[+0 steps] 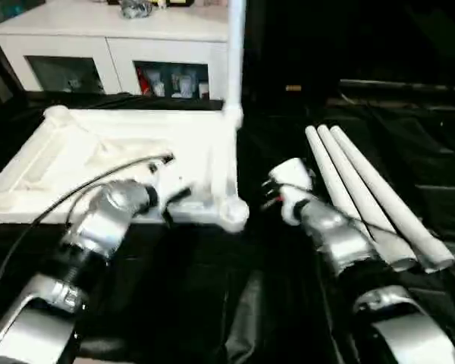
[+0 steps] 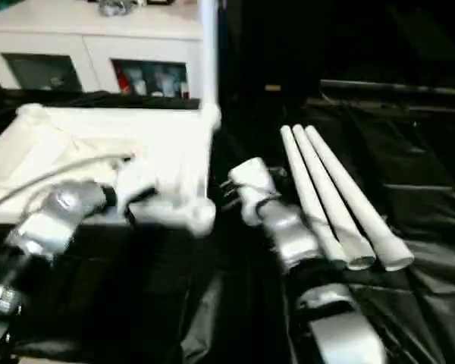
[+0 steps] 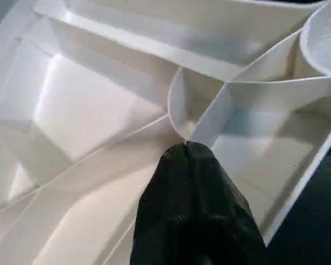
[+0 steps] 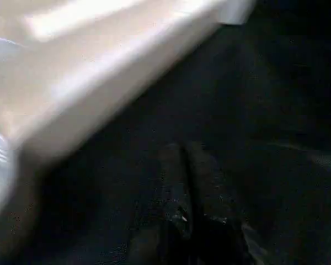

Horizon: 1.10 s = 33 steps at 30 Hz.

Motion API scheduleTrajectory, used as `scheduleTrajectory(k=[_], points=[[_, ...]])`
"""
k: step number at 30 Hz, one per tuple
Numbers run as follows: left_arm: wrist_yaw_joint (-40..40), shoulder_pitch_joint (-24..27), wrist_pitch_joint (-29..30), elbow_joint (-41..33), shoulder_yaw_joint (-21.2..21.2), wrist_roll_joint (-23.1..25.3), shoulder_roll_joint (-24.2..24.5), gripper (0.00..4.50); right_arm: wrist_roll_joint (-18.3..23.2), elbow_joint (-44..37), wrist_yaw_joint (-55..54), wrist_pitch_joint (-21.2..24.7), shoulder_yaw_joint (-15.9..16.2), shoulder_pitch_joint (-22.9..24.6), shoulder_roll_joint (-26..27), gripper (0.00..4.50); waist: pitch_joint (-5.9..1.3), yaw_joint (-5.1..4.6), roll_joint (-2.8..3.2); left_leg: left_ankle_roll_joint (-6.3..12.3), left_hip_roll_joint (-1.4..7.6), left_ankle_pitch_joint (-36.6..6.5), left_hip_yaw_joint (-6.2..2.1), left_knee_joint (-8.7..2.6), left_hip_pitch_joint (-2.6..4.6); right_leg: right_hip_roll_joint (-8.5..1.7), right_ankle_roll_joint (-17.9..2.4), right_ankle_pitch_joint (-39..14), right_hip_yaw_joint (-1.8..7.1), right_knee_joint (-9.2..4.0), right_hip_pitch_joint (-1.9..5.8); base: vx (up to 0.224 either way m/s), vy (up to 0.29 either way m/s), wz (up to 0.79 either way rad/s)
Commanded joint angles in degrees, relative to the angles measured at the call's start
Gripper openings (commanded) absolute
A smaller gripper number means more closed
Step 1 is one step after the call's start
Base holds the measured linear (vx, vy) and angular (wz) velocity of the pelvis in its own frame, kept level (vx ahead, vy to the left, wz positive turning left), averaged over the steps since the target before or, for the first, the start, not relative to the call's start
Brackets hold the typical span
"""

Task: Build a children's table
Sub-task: Rotate table base, then pick table leg

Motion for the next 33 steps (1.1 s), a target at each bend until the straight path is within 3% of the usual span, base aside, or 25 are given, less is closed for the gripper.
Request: scheduleTrajectory(k=[1, 3, 4, 5, 6, 8, 9, 10, 12, 13, 17, 18, 20, 21, 24, 25, 33], points=[[-1.6, 0.1, 0.4, -1.8, 0.7, -1.2, -0.4, 0.00, -0.7, -3.0, -1.5, 2.8, -1.2, 0.4, -0.5, 0.04, -4.28, 0.42, 0.55, 0.81, 1.50, -6.6, -0.71, -3.58, -0.15, -3.95, -10.9, -7.7, 3.27, -3.62, 4.13, 0.000, 0.000, 0.00], [-4.1, 1.9, 2.7, -6.8, 1.8, -3.4, 0.3, 0.00, 3.2, -8.0, 1.0, 6.5, -4.4, 0.9, -1.5, 0.29, -4.46, 0.46, 0.54, 1.91, 1.63, -5.3, -0.68, -3.44, -0.27, -4.07, -12.5, -3.8, 3.37, -3.00, 4.24, 0.000, 0.000, 0.00], [-4.1, 1.9, 2.7, -6.8, 1.8, -3.4, 0.3, 0.00, 3.2, -8.0, 1.0, 6.5, -4.4, 0.9, -1.5, 0.29, -4.49, 0.52, 0.52, 2.29, 1.74, -5.1, -0.70, -3.44, -0.27, -4.17, -12.8, -3.2, 3.37, -2.93, 4.29, 0.000, 0.000, 0.00], [-5.2, 3.2, 6.6, -11.1, 3.8, -6.4, 0.7, 0.33, 4.2, -10.0, -1.2, 10.3, -6.4, 0.3, -2.7, 0.36, -4.36, 0.47, 0.51, 2.71, 1.74, -5.0, -0.60, -3.42, -0.32, -4.03, -12.9, -3.7, 3.26, -3.06, 4.05, 0.000, 0.000, 0.00], [-5.3, 3.3, 7.1, -11.6, 3.9, -6.7, 0.7, 0.33, 4.3, -10.1, -1.4, 10.7, -6.6, 0.2, -2.8, 0.36, -4.33, 0.48, 0.46, 2.67, 1.81, -4.4, -0.64, -3.46, -0.34, -4.13, -13.2, -4.1, 3.25, -2.95, 4.19, 0.000, 0.000, 0.00], [-7.2, 4.9, 11.5, -16.8, 5.5, -10.1, 1.7, 0.42, 3.9, -11.6, -4.1, 16.2, -7.9, -0.7, -4.2, 0.41, -4.14, 0.54, 0.40, 2.25, 1.73, -4.9, -0.53, -3.51, -0.17, -3.99, -13.3, -6.4, 3.27, -3.13, 4.03, 0.000, 0.000, 0.00], [-9.0, 6.2, 14.7, -21.5, 6.5, -12.8, 2.6, 0.47, 3.2, -13.3, -4.9, 21.0, -8.4, -1.1, -5.5, 0.59, -3.95, 0.59, 0.19, 1.97, 1.70, -5.9, -0.39, -3.53, -0.01, -3.87, -12.7, -8.6, 3.25, -3.53, 3.73, 0.000, 0.000, 0.00], [-9.5, 6.6, 15.5, -22.8, 6.9, -13.6, 2.7, 0.73, 3.0, -14.1, -5.1, 22.4, -8.7, -1.1, -5.8, 0.76, -3.93, 0.64, 0.30, 1.68, 1.69, -6.1, -0.43, -3.57, 0.01, -3.89, -12.6, -9.2, 3.26, -3.36, 3.86, 0.000, 0.000, 0.00], [-10.5, 7.5, 17.6, -26.3, 8.1, -15.7, 2.9, 0.80, 2.6, -16.1, -5.5, 26.6, -9.4, -1.1, -6.5, 0.76, -3.76, 0.73, 0.21, 1.43, 1.51, -6.7, -0.27, -3.56, 0.03, -3.68, -11.5, -11.2, 3.30, -3.75, 3.64, 0.000, 0.000, 0.00], [-11.2, 8.3, 20.2, -30.1, 9.6, -18.5, 2.6, 0.80, 2.0, -18.4, -5.0, 32.8, -9.6, -1.1, -7.7, 0.76, -3.81, 0.85, -0.05, 1.45, 1.52, -6.5, -0.32, -3.60, 0.03, -3.72, -11.3, -11.4, 3.26, -3.76, 3.74, 0.000, 0.000, 0.00], [-9.4, 8.9, 23.8, -34.6, 12.7, -23.9, -0.9, 1.20, 2.9, -22.9, -2.5, 42.6, -9.0, -0.2, -10.3, 1.22, -3.67, 1.55, -0.10, 1.19, 1.36, -6.2, -0.18, -3.47, -0.04, -3.65, -10.1, -13.2, 3.29, -4.00, 3.66, 0.000, 0.000, 0.00], [-9.1, 9.1, 24.2, -35.2, 12.8, -24.2, -1.3, 1.21, 3.1, -23.7, -2.4, 44.1, -8.6, 0.0, -10.8, 1.34, -3.70, 1.77, -0.61, 1.34, 1.36, -5.8, -0.22, -3.52, -0.10, -3.71, -9.4, -13.9, 3.30, -4.01, 3.72, 0.000, 0.000, 0.00], [-8.8, 9.7, 25.3, -36.8, 12.6, -24.8, -1.5, 1.47, 4.1, -25.2, -2.1, 47.3, -8.2, 0.3, -11.6, 1.59, -3.71, 1.83, -0.45, 1.27, 1.38, -5.5, -0.26, -3.52, -0.09, -3.65, -8.4, -14.6, 3.27, -4.10, 3.60, 0.000, 0.000, 0.00], [-8.7, 10.1, 25.8, -37.6, 12.2, -24.8, -1.6, 1.47, 4.2, -25.6, -2.0, 48.5, -8.1, 0.2, -12.0, 1.59, -3.73, 1.80, -0.99, 1.40, 1.36, -5.2, -0.22, -3.51, -0.20, -3.61, -7.9, -14.5, 3.29, -4.13, 3.70, 0.000, 0.000, 0.00], [-8.5, 10.8, 27.8, -39.6, 12.0, -25.6, -1.7, 1.66, 4.5, -26.9, -1.0, 52.5, -7.8, 0.1, -12.8, 1.79, -3.80, 1.82, -0.73, 1.28, 1.31, -3.9, -0.27, -3.44, -0.23, -3.50, -7.6, -13.5, 3.29, -3.92, 3.61, 0.000, 0.000, 0.00], [-8.4, 11.0, 28.3, -40.2, 11.8, -25.9, -1.6, 1.91, 4.3, -27.2, -0.9, 53.6, -7.7, 0.1, -12.9, 2.02, -3.83, 1.86, -0.78, 1.30, 1.33, -3.7, -0.27, -3.44, -0.22, -3.51, -7.7, -13.2, 3.30, -3.87, 3.64, 0.000, 0.000, 0.00], [-8.1, 11.7, 30.9, -42.6, 10.8, -27.3, -0.8, 2.50, 5.4, -30.4, 0.5, 60.5, -6.3, 1.4, -15.0, 2.58, -3.83, 2.16, -0.94, 1.22, 1.28, -3.0, -0.25, -3.35, -0.26, -3.56, -7.2, -13.3, 3.34, -3.90, 3.71, 0.000, 0.000, 0.00]])
